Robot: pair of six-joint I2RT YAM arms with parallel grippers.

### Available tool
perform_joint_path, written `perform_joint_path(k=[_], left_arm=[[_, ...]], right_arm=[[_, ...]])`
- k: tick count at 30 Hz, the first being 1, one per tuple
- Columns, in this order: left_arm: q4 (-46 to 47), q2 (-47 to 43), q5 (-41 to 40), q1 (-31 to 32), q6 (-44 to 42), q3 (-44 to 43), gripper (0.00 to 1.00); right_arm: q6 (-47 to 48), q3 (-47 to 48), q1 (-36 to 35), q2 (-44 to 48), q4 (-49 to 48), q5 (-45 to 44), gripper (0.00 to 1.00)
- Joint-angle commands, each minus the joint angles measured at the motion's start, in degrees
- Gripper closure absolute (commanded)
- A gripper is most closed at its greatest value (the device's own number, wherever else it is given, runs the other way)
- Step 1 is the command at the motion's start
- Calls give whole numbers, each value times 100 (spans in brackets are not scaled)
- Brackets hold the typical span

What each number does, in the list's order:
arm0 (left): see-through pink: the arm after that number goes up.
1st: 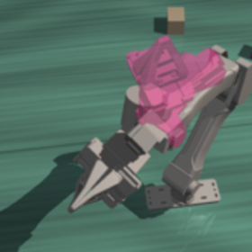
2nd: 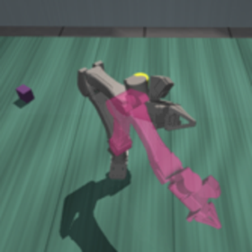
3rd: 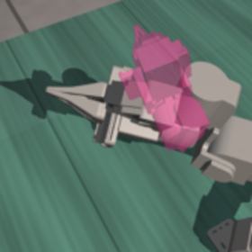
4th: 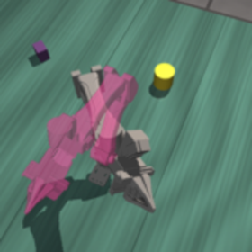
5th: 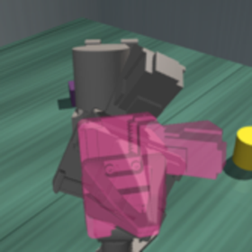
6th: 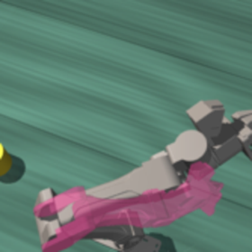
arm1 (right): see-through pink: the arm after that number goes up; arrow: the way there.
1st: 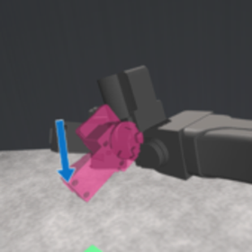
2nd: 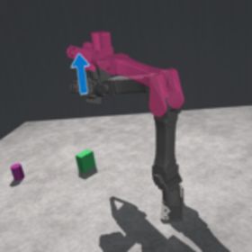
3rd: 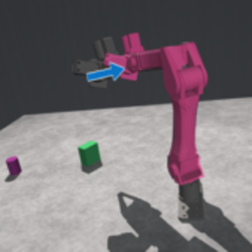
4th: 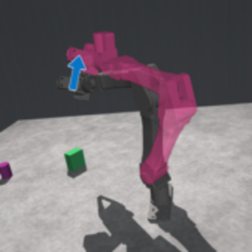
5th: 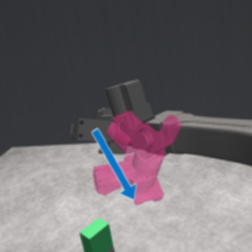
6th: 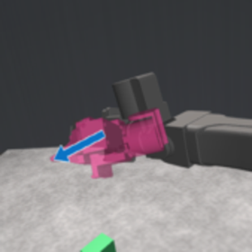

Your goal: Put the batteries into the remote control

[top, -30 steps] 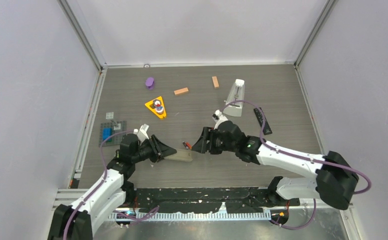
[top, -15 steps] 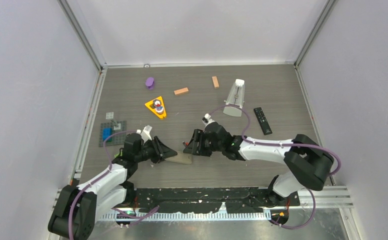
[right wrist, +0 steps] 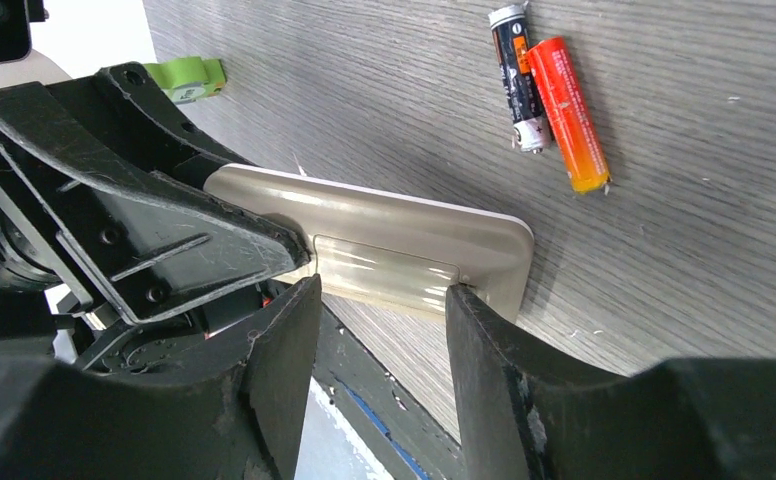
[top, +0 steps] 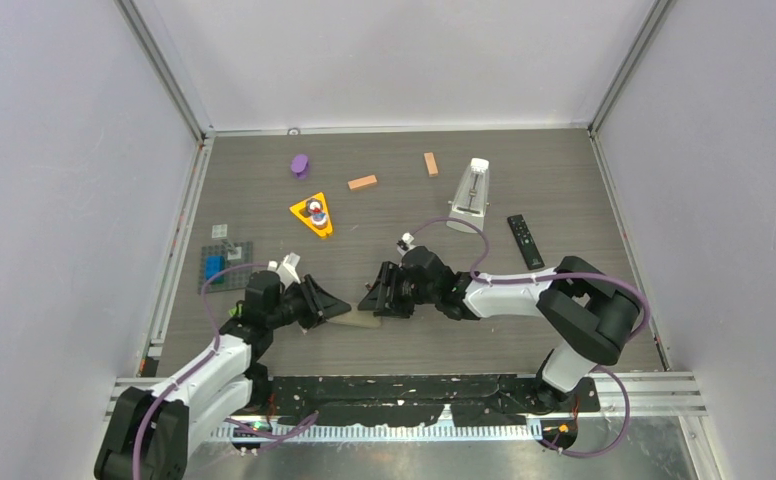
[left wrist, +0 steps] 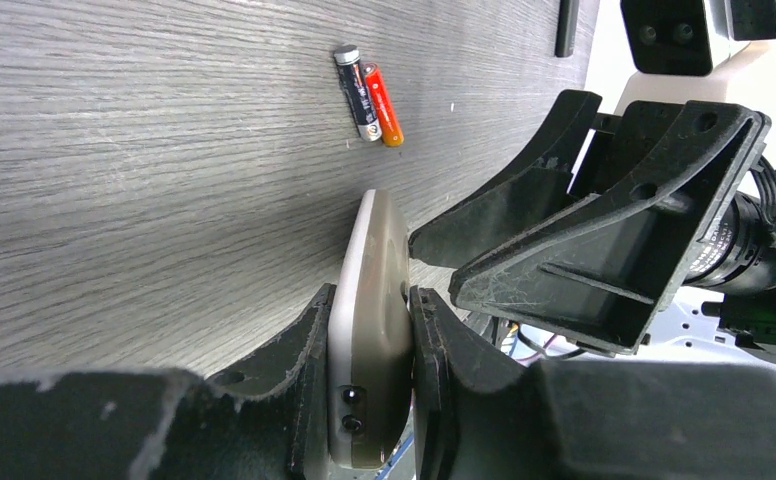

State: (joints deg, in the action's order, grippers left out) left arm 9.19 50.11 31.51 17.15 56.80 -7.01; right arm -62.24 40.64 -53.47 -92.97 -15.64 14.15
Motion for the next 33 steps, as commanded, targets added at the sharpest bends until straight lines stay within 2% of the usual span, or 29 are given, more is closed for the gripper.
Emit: perform_joint_path(k=[1, 6, 18, 27, 33], left_arm=[[-395, 380, -448, 8, -310, 83, 100], [-146, 689, -387, 8, -218, 108, 100], [7, 893, -440, 8, -160, 146, 100], [140, 1001, -412, 8, -111, 191, 100], [119, 962, -434, 9, -109, 192, 100]], right_arm=[[-187, 90, -16, -92, -439, 38, 46], [-187, 78, 2, -97, -410, -33, 45], [120, 110, 22, 421, 426, -496, 45], [200, 278, 29, 168, 371, -332, 44], [207, 311, 39, 116, 419, -365, 39]])
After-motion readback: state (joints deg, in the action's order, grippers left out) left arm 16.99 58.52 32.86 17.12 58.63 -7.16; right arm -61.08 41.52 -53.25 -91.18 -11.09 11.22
